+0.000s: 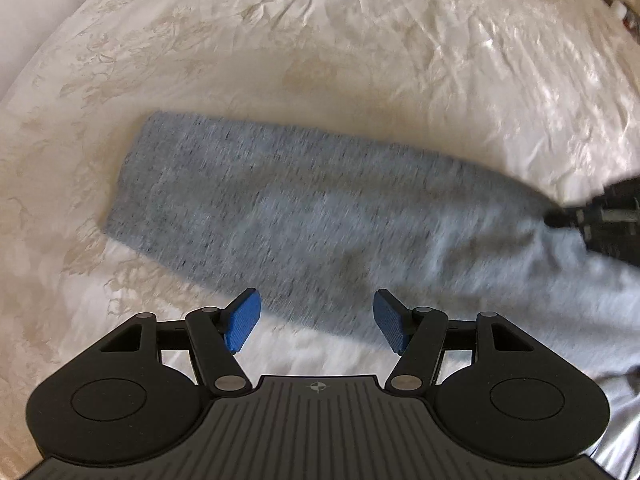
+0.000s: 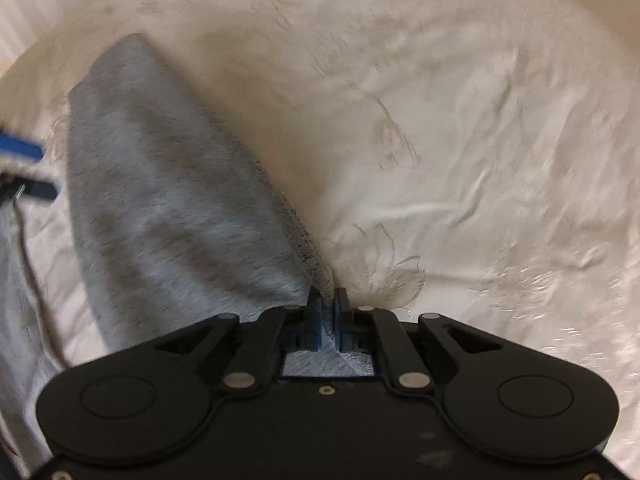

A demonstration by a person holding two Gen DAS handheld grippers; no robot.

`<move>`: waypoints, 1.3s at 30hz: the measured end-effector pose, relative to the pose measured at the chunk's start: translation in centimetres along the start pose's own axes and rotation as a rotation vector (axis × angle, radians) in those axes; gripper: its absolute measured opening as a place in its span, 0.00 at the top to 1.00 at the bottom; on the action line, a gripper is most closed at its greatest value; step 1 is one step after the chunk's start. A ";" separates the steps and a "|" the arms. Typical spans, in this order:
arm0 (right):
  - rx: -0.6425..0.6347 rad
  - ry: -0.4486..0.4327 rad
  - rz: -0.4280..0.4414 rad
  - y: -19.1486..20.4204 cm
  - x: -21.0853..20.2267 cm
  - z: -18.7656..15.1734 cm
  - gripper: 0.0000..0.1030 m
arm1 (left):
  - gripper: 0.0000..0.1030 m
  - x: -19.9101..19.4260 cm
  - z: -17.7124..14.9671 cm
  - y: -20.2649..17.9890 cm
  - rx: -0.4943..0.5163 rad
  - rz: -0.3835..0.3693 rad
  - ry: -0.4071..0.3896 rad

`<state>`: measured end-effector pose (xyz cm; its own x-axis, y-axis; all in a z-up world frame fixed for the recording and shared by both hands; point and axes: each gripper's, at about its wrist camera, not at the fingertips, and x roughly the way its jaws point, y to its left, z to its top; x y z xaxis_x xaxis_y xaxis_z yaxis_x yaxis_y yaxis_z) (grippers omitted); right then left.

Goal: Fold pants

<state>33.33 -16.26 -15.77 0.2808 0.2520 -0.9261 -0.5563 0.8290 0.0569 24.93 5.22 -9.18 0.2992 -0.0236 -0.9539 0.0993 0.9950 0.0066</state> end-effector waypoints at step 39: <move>0.000 -0.156 -0.199 10.6 -9.6 -7.3 0.91 | 0.95 -2.2 3.2 0.6 -0.131 -0.226 0.020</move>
<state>19.06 -13.57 -9.03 0.5025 0.1576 -0.8501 -0.4779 0.8700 -0.1211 27.40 5.53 -6.15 0.2645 -0.2459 -0.9325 0.0377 0.9688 -0.2448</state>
